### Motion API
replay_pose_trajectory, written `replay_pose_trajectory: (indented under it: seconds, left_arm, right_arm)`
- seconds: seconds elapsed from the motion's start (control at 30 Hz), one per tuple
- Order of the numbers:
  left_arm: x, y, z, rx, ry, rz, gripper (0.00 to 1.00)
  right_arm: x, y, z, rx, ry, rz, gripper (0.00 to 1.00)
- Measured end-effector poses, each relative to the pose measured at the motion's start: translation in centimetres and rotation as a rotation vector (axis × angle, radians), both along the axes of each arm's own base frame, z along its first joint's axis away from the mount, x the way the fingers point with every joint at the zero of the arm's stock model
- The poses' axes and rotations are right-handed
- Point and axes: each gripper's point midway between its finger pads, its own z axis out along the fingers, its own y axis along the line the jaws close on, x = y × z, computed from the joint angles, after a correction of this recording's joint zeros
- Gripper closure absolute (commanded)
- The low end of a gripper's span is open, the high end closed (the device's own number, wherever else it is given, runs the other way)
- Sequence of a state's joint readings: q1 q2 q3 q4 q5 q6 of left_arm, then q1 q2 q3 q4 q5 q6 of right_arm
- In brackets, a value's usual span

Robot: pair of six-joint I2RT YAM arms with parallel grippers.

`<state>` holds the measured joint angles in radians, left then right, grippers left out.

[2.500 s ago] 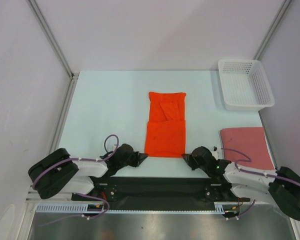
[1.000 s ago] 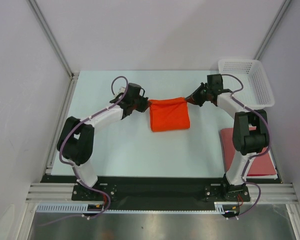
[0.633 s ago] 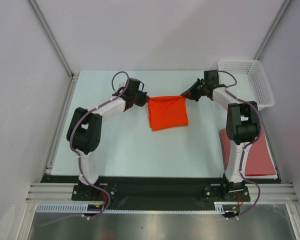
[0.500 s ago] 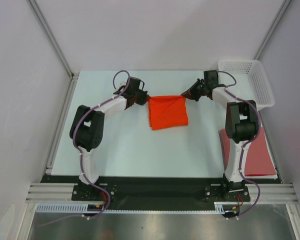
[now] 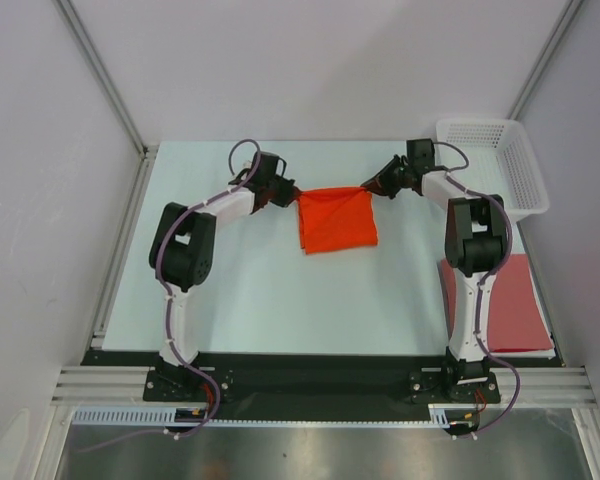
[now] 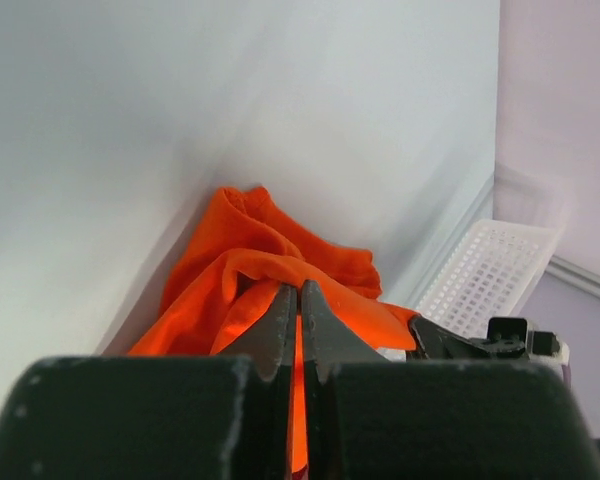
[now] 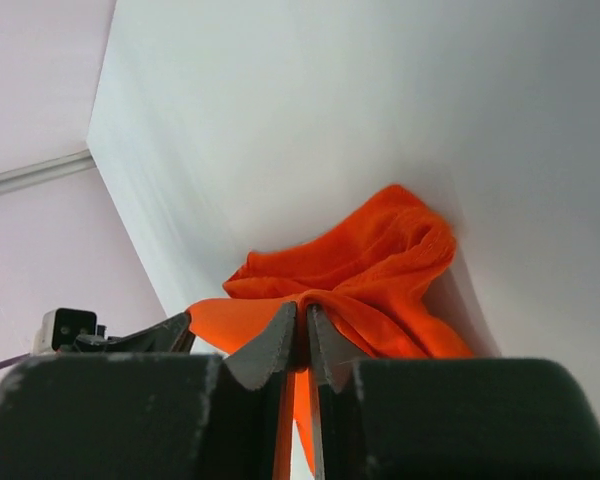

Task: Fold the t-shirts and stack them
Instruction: Fold the tshirt

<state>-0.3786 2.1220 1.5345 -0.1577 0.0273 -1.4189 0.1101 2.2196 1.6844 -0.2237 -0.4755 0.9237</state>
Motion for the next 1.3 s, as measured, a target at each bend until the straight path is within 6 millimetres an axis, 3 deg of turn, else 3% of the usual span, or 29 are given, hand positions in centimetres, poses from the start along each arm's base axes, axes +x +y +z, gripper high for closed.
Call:
replay_pose_trajectory:
  seconds: [0.03, 0.13, 0.17, 0.3, 0.37, 0.47, 0.53, 0.7, 0.83, 0.9, 1.0, 1.13, 1.2, 1.3]
  left_arm:
    - [0.2, 0.0, -0.1, 0.002, -0.004, -0.011, 0.91]
    - [1.4, 0.2, -0.2, 0.038, -0.038, -0.065, 0.57]
    - [2.1, 0.4, 0.0, 0.063, -0.060, -0.090, 0.55]
    - [5.4, 1.1, 2.7, 0.186, -0.167, -0.195, 0.54]
    - [5.7, 1.5, 4.2, 0.229, -0.224, -0.237, 0.55]
    - [4.1, 1.3, 6.0, 0.233, -0.291, -0.326, 0.58]
    - [2.3, 0.3, 6.3, 0.197, -0.324, -0.395, 0.59]
    - [-1.4, -4.1, 4.6, 0.066, -0.355, -0.549, 0.60]
    - [-2.3, -7.3, 2.9, -0.038, -0.369, -0.629, 0.60]
    - [-2.1, -8.0, 1.4, -0.071, -0.351, -0.645, 0.60]
    - [-0.6, -7.9, -0.7, -0.100, -0.335, -0.636, 0.61]
    - [1.1, -6.0, -3.4, -0.122, -0.295, -0.597, 0.60]
    - [1.7, -4.9, -3.6, -0.138, -0.289, -0.585, 0.59]
    - [2.7, -4.0, -2.6, -0.144, -0.314, -0.581, 0.59]
  right_arm:
    - [0.1, 0.0, -0.3, 0.003, 0.005, 0.001, 0.85]
    - [0.9, -0.2, -0.9, 0.002, 0.003, 0.006, 0.79]
    - [1.4, -0.5, -0.8, -0.006, -0.007, 0.010, 0.71]
    - [2.8, -2.6, 0.7, -0.087, -0.063, 0.044, 0.59]
    - [3.5, -3.5, 2.3, -0.130, -0.120, 0.070, 0.57]
    - [3.6, -4.2, 3.9, -0.163, -0.178, 0.104, 0.56]
    - [3.0, -3.5, 4.4, -0.162, -0.201, 0.147, 0.56]
    - [0.7, 1.5, 4.1, -0.079, -0.221, 0.274, 0.59]
    - [0.1, 5.5, 3.4, 0.035, -0.230, 0.352, 0.61]
    - [0.1, 6.6, 2.2, 0.083, -0.216, 0.367, 0.63]
    - [0.6, 6.6, -0.4, 0.134, -0.173, 0.354, 0.68]
    - [1.2, 4.5, -4.1, 0.170, -0.098, 0.308, 0.71]
    - [1.4, 3.1, -5.0, 0.190, -0.072, 0.286, 0.72]
    - [2.0, 1.2, -4.7, 0.186, -0.080, 0.271, 0.70]
